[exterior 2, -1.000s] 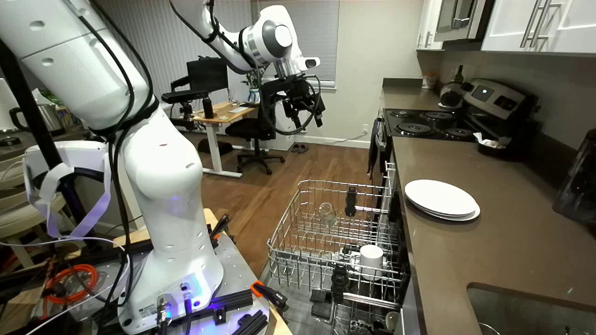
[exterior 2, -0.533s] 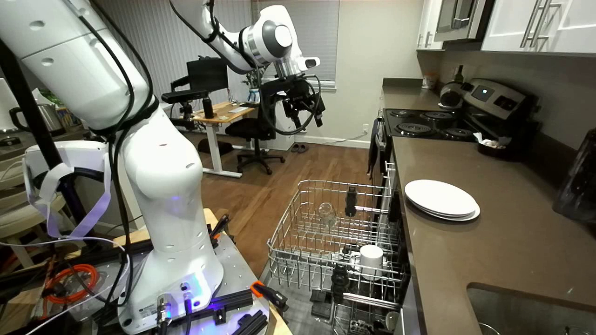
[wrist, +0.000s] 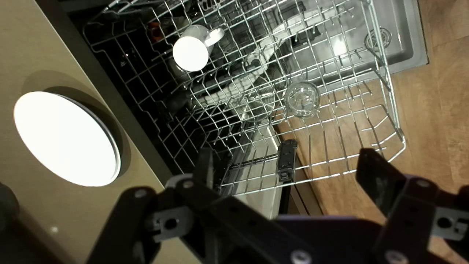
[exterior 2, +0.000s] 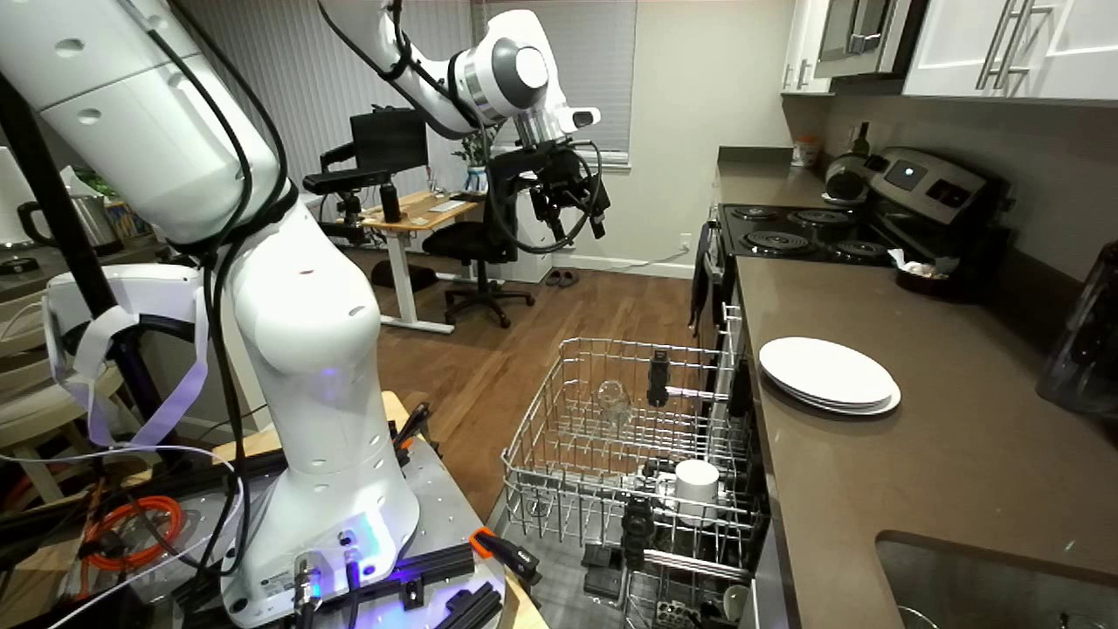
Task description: Move the bottle closer to the cup in the dishwasher
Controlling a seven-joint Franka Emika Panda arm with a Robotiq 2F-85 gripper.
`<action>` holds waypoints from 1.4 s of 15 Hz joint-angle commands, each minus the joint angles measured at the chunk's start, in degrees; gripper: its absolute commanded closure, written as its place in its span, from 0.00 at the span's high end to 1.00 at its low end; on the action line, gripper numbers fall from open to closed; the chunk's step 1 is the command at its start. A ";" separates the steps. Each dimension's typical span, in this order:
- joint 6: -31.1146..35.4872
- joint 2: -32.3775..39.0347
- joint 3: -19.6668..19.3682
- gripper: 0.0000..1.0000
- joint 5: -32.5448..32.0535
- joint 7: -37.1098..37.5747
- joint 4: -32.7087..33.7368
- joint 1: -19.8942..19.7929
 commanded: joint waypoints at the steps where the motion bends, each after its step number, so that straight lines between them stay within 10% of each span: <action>1: -0.60 1.11 -1.67 1.00 -3.99 2.90 -0.09 -0.57; 7: 7.73 7.32 -5.62 1.00 -11.65 3.44 0.24 -2.45; 16: 32.26 25.31 -9.32 1.00 14.10 -20.93 0.82 5.96; 21: 33.75 31.70 -11.90 1.00 0.05 -14.42 1.69 8.09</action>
